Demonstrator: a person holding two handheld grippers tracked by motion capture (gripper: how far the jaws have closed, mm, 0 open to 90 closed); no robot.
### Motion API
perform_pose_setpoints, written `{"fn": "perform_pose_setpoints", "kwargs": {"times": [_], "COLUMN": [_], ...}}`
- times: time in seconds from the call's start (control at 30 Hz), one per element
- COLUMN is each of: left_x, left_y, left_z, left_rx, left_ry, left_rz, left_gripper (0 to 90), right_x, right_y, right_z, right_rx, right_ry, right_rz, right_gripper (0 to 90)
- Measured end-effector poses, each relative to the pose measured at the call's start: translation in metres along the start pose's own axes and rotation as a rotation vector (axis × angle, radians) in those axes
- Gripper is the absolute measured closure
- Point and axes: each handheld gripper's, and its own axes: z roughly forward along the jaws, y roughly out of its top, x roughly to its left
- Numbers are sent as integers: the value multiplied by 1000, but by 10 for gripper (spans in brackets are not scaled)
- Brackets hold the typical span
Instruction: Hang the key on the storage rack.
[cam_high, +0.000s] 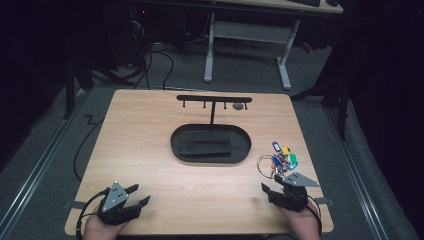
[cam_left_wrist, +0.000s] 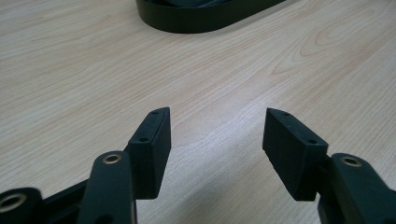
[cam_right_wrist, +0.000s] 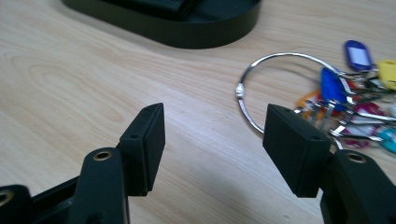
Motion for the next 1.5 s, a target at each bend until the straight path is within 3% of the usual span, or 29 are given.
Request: {"fn": "perform_pose_setpoints", "kwargs": {"times": [0.1, 0.13, 0.17, 0.3, 0.4, 0.53, 0.77, 0.93, 1.17, 1.33, 1.5], "left_x": [2, 2, 1, -1, -1, -4, -5, -9, -11, -10, -13], "left_y": [-2, -2, -4, -5, -3, -2, -1, 1, 2, 1, 1], "left_z": [0, 0, 0, -2, -1, 1, 6, 11, 10, 8, 9], "left_rx": [-7, -7, -4, -2, -13, -1, 9, 18, 18, 10, 18], "left_ry": [-20, -20, -28, -26, -42, -48, -73, -78, -54, -63, -61], "left_rz": [-35, -35, -42, -27, -39, -17, -21, -1, 43, 29, 47], "left_gripper": [425, 425, 425, 425, 423, 421, 422, 421, 426, 429, 429], "right_x": [5, 5, 8, 9, 8, 6, 2, -4, -13, -17, -20], "right_y": [15, 15, 24, 40, 50, 59, 68, 82, 97, 104, 109], "right_z": [6, 6, 10, 20, 24, 30, 42, 56, 73, 80, 89], "right_rx": [103, 103, 168, 287, 347, 417, 522, 599, 675, 710, 721], "right_ry": [9, 9, 23, 37, 31, 39, 39, 31, 30, 32, 33], "right_rz": [-57, -57, -74, -106, -122, -135, -175, -189, -157, -97, -101], "right_gripper": [408, 408, 434, 438, 439, 443, 450, 453, 479, 513, 516]}}
